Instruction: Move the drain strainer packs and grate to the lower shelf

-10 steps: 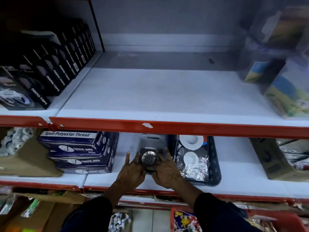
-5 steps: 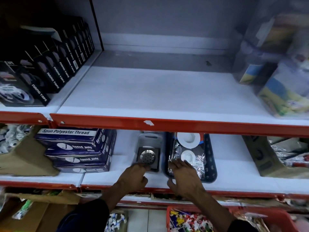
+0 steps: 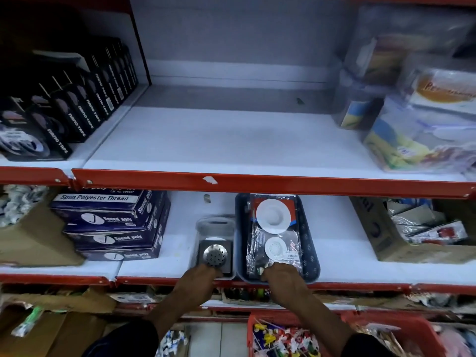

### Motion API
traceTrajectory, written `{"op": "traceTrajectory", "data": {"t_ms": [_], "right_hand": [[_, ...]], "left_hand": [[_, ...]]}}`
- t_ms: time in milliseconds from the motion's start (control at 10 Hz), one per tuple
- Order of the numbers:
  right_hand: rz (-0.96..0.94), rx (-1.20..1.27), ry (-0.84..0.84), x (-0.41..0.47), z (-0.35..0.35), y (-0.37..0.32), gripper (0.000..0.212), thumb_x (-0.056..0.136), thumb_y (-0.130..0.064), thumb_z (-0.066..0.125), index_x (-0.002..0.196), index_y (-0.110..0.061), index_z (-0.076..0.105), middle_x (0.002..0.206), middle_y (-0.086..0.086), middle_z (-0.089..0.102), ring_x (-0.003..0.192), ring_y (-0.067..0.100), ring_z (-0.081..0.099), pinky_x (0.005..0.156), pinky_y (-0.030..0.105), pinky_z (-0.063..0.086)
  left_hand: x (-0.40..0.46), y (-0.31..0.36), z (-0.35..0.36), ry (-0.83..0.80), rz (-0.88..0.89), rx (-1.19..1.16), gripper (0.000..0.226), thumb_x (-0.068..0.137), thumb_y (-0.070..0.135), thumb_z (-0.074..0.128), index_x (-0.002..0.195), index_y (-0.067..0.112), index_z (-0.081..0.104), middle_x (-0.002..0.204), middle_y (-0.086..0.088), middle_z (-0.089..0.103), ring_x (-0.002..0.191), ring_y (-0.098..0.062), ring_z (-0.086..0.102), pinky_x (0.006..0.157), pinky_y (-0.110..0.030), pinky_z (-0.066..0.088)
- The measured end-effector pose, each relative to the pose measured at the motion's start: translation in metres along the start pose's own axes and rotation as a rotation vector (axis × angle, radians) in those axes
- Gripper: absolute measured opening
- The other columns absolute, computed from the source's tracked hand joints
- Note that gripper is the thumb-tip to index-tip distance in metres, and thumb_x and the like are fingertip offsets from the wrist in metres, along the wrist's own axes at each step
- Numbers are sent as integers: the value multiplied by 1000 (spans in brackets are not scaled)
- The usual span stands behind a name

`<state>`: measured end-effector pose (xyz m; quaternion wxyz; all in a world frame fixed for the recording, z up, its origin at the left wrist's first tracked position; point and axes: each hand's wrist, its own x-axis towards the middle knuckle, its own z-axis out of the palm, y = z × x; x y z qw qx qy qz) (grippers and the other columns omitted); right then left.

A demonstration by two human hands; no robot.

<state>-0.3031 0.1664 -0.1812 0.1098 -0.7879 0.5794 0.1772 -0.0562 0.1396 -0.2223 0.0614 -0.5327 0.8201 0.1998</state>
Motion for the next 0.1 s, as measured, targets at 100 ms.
{"op": "traceTrajectory", "data": {"t_ms": [100], "right_hand": [[-19,32,-20,-11,-10,-2,40,86,-7,56,125,-12,65,127,14,66,123,29,59,102,36,45]], "left_hand": [[-7,11,-11,34,21,-13,48,80,15,57,125,32,60,121,-6,70,105,-26,67,92,-37,56]]}}
